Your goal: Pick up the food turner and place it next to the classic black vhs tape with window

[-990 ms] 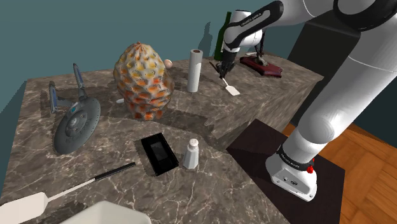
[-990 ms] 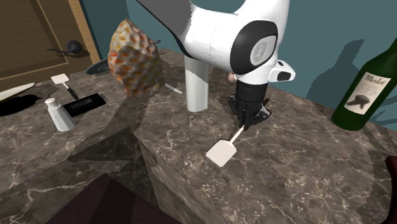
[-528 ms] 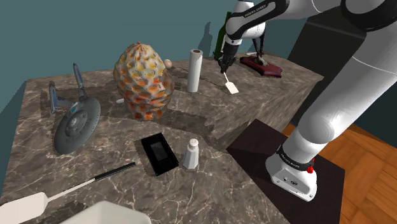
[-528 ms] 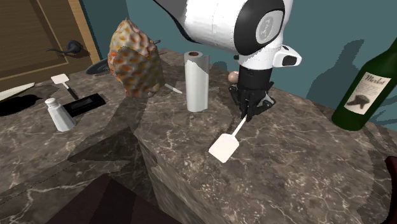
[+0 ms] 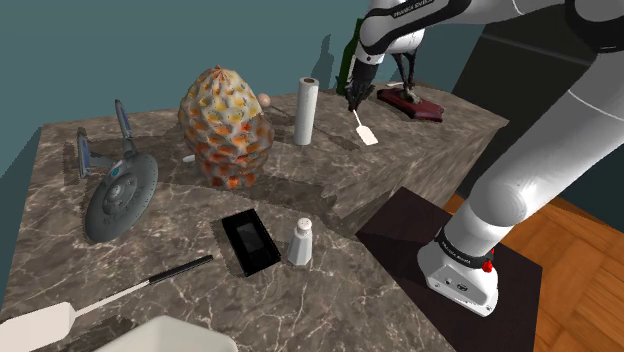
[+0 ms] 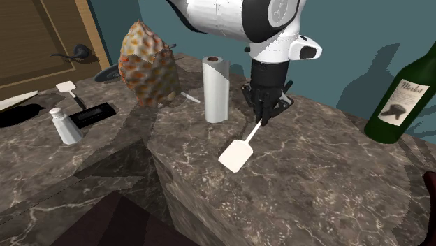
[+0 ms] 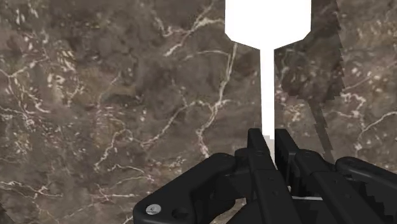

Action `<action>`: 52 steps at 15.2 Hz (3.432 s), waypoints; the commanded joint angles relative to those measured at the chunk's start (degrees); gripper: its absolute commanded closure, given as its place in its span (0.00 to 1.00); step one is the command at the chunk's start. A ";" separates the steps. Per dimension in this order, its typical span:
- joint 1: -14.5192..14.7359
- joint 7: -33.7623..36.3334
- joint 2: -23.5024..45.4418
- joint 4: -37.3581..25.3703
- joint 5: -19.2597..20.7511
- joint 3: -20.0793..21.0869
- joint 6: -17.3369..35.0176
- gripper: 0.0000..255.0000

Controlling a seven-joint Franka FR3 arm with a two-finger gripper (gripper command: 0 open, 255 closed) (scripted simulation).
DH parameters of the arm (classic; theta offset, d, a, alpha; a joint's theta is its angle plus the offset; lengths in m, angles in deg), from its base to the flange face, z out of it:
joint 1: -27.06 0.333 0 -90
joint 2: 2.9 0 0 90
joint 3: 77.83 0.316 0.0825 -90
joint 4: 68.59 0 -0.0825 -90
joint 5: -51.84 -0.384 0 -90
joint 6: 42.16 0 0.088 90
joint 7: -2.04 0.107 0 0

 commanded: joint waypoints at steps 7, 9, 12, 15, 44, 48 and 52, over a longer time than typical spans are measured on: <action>3.62 9.66 -11.60 12.01 0.27 5.82 0.30 1.00; 4.68 12.08 -14.36 14.55 -0.19 7.52 0.05 1.00; 6.47 15.77 -18.25 17.89 -1.28 10.23 -0.53 1.00; 8.53 19.54 -21.78 20.65 -2.78 13.11 -1.31 1.00; 26.44 62.18 -23.10 14.15 -18.81 48.60 -6.13 1.00; 25.53 69.08 -18.44 8.97 -17.69 54.91 -5.87 1.00; 23.19 76.93 -12.35 2.95 -14.42 62.31 -5.61 1.00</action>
